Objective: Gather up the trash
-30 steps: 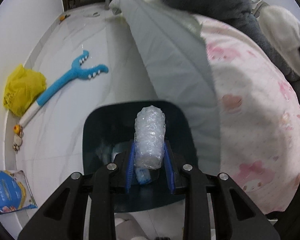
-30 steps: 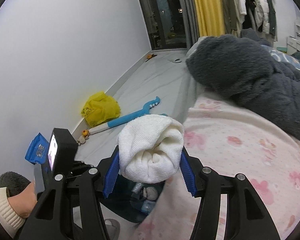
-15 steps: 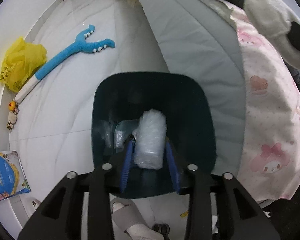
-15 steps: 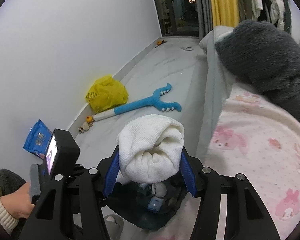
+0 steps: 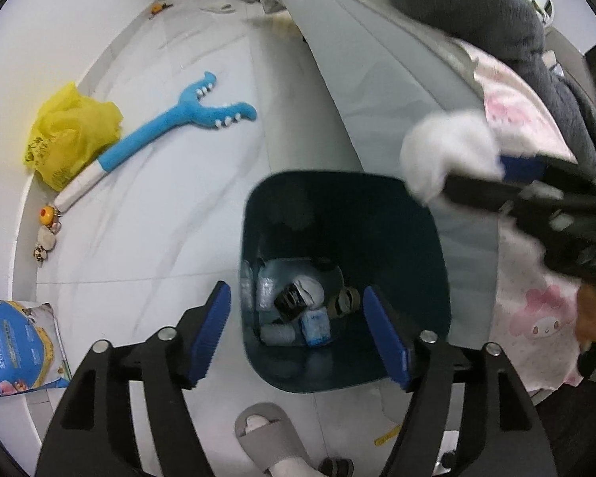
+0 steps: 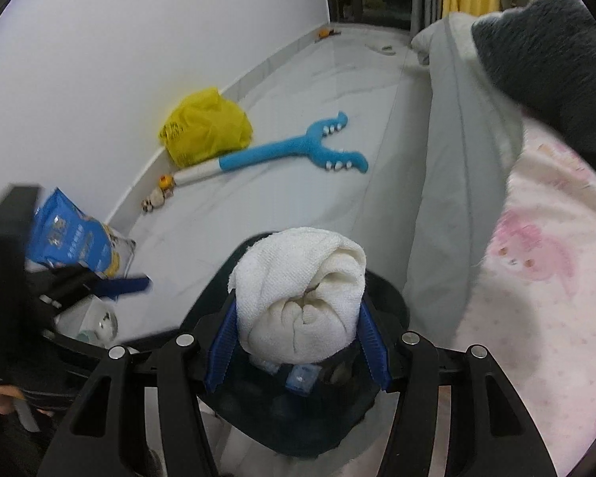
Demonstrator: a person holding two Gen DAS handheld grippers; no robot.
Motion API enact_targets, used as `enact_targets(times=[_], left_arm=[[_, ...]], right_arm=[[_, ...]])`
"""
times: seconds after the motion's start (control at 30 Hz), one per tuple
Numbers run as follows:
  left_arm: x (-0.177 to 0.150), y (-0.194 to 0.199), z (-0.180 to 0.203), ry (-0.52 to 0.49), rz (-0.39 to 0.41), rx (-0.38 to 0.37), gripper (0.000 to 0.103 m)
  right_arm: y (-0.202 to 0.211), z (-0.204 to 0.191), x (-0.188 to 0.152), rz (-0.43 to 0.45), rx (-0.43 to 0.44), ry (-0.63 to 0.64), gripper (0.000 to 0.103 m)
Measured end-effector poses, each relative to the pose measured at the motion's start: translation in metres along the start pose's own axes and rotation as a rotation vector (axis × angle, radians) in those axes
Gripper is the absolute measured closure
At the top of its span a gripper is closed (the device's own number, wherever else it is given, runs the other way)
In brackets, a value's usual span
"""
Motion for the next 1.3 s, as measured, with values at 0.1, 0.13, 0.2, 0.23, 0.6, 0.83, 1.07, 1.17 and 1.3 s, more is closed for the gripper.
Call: enact_targets(times=[0.1,0.13,0.2,0.23,0.6,0.83,1.07,1.17,1.3], left_arm=[[0.005,0.011,-0.003,0.013,0.041,-0.002,0.027],[0.007,0.015,-0.005,0.016,0.06,0.0,0.024],[0.01,0.026,-0.007,0.02,0.108,0.01,0.02],[0.012,0.03,-0.008,0.019,0.124,0.009,0.02],[0.033,0.077,0.002,0.019,0.294,0.03,0.016],[0.039,0.102,0.021,-0.027,0.365,0.029,0.015],[0.043,0.136,0.042,-0.032,0.449,0.028,0.007],[0.045,0.149,0.058,-0.057,0.484,0.033,0.005],[0.042,0.158,0.08,-0.065,0.509,0.025,0.005]], right_arm=[[-0.015,-0.003,-0.005,-0.045,-0.012,0.013,0.046],[-0.02,-0.004,-0.007,-0.06,-0.015,0.016,0.046],[-0.029,-0.008,-0.009,-0.083,-0.018,0.025,0.046],[-0.033,-0.01,-0.011,-0.097,-0.021,0.033,0.045],[-0.047,-0.015,-0.03,-0.176,-0.041,0.055,0.037],[-0.026,-0.012,-0.038,-0.154,-0.046,0.045,0.027],[0.027,-0.003,-0.039,-0.035,-0.056,0.008,0.023],[0.064,0.003,-0.036,0.062,-0.073,-0.013,0.016],[0.116,0.018,-0.04,0.192,-0.128,-0.046,0.01]])
Point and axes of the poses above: each gripper's, at about its wrist camera, not at the fingertips, and y roughly against the way its jaws point, z to its right, x to its top, the point moved 4 cm from there along -y, roughly the way its jaws point, and after that the axes turned 3 degrees about -x, right-handed, at the moved point
